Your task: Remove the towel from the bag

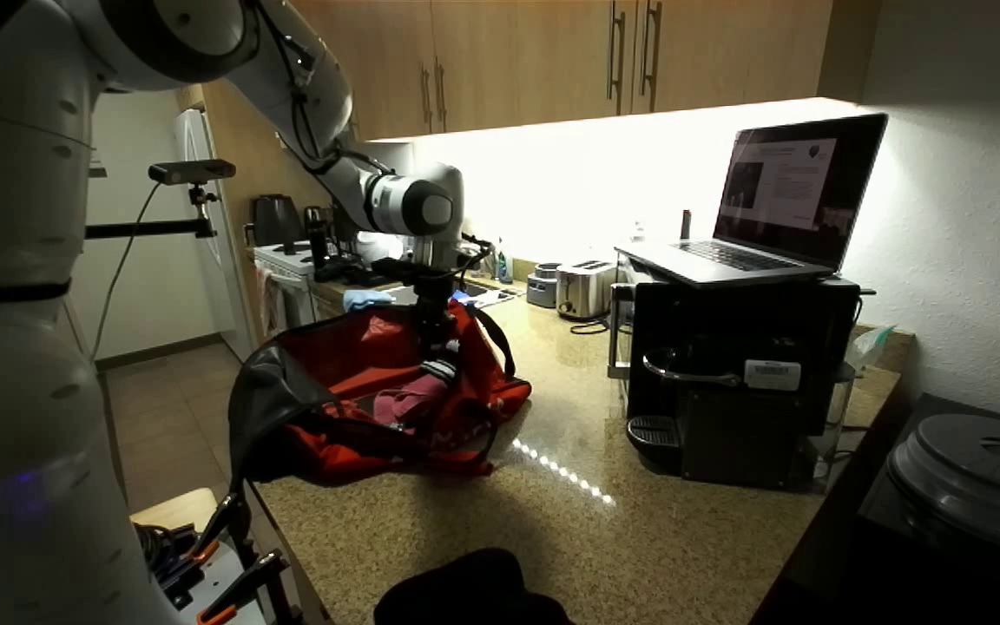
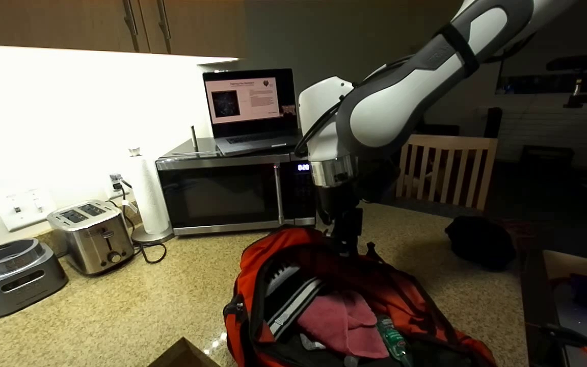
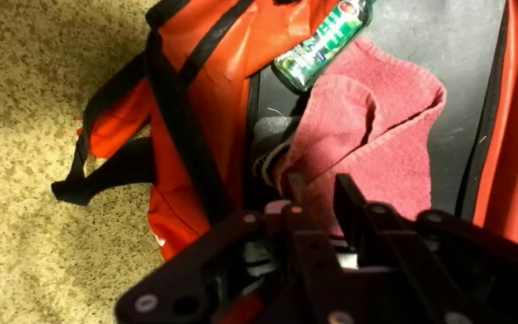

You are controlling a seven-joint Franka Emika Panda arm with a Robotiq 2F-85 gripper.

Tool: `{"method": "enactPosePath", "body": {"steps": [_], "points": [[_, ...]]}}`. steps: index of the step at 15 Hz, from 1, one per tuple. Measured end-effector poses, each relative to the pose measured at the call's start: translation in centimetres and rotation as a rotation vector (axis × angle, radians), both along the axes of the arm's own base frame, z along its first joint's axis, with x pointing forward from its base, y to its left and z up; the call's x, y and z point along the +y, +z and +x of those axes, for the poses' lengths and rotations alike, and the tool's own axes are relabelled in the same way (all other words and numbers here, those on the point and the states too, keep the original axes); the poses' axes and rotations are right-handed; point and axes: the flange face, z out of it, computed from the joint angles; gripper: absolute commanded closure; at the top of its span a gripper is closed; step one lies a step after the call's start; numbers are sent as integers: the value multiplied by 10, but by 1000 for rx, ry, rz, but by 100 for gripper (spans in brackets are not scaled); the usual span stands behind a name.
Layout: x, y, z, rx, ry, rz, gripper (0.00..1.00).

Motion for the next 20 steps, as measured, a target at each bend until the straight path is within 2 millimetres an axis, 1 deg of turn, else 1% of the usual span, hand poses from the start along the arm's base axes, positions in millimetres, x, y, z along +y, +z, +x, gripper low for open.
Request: {"method": "enactPosePath", "body": {"steps": [4,5,7,8,11,14,19,20], "points": [[13,-10,-10,23,29,0,21],[16,-14,-14,31,35,-1,13],[19,-20,-20,45,43,-4,2],[19,-23,-22,51,45,-5,1],[19,-30,-27,57,48,-7,0],[19,-40,-27,48,61,-16,0],[20,-65,-24,25,95,-33,0],[21,-70,-23,23,100,-35,19]]}}
